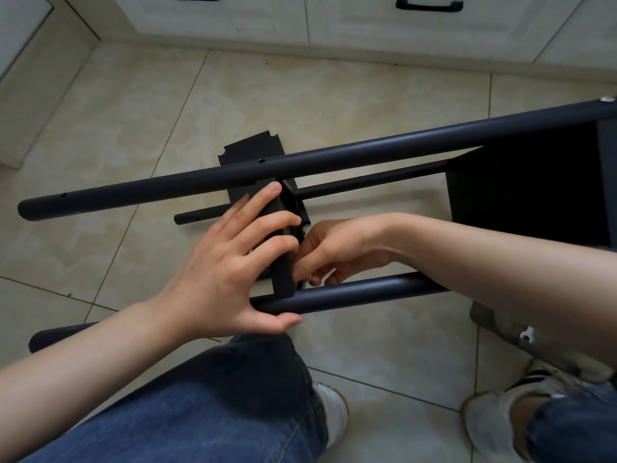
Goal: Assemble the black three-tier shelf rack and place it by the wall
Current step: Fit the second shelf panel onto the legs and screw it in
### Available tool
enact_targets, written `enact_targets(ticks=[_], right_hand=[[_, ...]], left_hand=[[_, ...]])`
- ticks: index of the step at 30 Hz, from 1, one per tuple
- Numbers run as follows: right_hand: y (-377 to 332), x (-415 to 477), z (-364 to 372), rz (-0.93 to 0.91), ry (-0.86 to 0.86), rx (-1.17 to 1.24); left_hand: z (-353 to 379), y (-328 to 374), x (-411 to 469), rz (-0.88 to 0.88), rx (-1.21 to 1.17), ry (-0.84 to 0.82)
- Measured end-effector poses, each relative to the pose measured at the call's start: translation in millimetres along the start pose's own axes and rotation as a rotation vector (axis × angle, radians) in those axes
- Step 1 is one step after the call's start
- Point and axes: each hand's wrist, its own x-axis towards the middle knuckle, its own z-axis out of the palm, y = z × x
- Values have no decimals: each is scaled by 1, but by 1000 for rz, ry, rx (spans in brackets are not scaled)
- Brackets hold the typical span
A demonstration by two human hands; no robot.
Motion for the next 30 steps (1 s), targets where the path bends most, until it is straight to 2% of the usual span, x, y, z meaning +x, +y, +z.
enact_targets(ticks=[4,9,16,21,27,30], right_hand=[[-1,4,8,-16,54,-73],[-2,-1,1,-29,4,-16],[-1,5,6,-13,98,-127],[0,1,1,-44,1,3],[0,5,4,-41,81,-116],[0,4,3,-46,30,-48]], left_hand=[[1,0,-1,-3,-1,5],[0,-1,1,-1,16,0],[1,-1,0,-2,5,5],[0,-2,1,8,11,0],[1,-2,0,8,12,8],[1,-2,0,9,15,7]])
